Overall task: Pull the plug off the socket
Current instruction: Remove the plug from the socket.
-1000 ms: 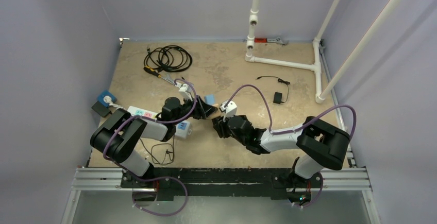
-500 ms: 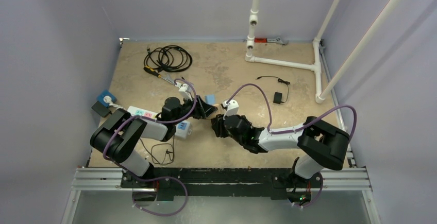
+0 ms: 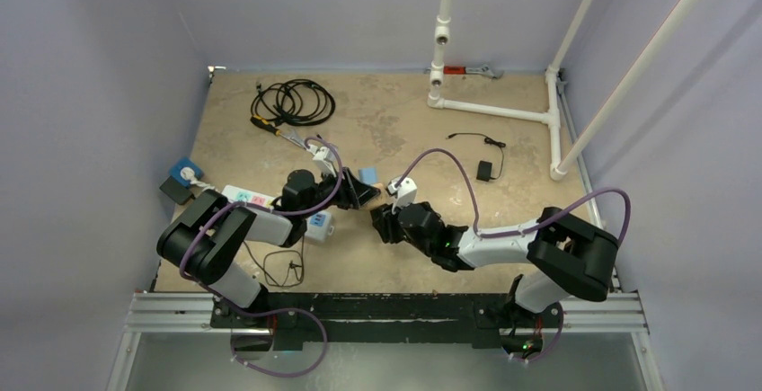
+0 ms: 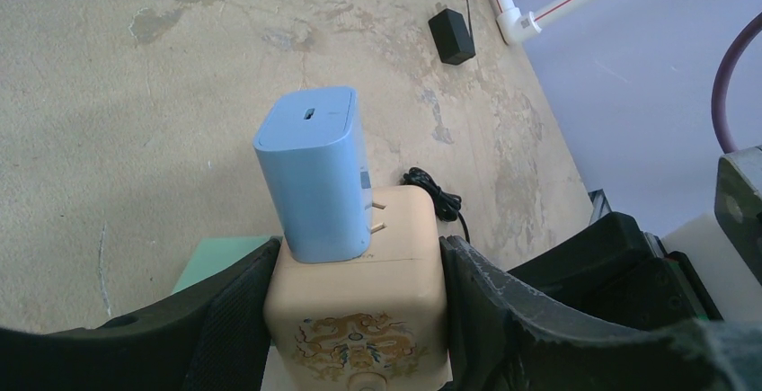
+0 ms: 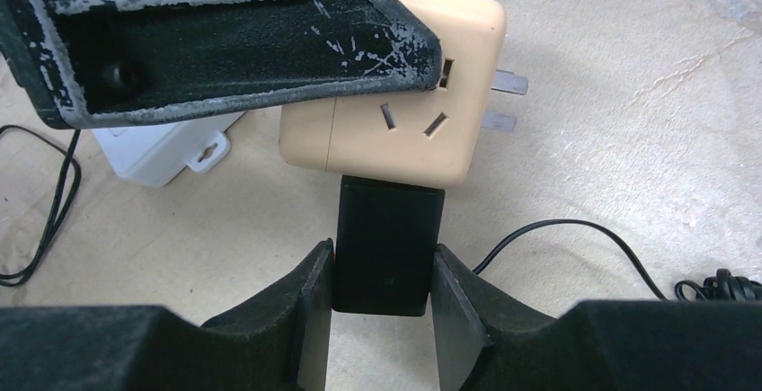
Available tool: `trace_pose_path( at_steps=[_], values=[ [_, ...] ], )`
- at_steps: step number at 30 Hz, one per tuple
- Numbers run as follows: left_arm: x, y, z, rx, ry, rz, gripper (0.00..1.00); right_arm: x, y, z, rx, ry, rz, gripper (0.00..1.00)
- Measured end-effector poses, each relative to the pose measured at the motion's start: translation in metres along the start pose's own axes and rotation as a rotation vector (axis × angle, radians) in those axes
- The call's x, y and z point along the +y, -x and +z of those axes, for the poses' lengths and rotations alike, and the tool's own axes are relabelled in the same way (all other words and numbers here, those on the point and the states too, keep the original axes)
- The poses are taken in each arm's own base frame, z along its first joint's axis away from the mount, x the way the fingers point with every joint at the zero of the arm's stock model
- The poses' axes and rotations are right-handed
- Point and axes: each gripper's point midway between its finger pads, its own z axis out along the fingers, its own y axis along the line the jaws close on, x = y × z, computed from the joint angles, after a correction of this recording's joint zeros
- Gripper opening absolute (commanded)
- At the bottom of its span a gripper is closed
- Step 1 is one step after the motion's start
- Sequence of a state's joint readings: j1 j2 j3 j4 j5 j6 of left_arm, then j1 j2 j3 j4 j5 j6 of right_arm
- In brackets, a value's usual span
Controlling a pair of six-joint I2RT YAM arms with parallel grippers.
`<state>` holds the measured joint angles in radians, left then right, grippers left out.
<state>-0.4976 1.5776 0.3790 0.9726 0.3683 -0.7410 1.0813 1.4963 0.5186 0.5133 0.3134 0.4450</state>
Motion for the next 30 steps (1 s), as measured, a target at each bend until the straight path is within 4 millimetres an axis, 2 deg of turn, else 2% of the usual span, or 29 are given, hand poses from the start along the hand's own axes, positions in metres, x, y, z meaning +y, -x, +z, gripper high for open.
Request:
trace_pose_path(
  at_steps=[9,21,30],
  values=[
    [-0.001,-0.001,0.0,0.005,-0.004,-0.001,0.0,-0.001,-0.001,-0.001,-0.001,-0.015,-0.036,0.0],
    [0.003,0.003,-0.001,-0.005,0.009,0.003,0.0,0.001,-0.001,0.006,0.01,-0.052,0.07,0.0],
    [0.008,0.009,-0.001,-0.034,0.04,-0.001,0.0,0.0,0.005,0.011,0.038,0.015,0.153,0.0]
  ],
)
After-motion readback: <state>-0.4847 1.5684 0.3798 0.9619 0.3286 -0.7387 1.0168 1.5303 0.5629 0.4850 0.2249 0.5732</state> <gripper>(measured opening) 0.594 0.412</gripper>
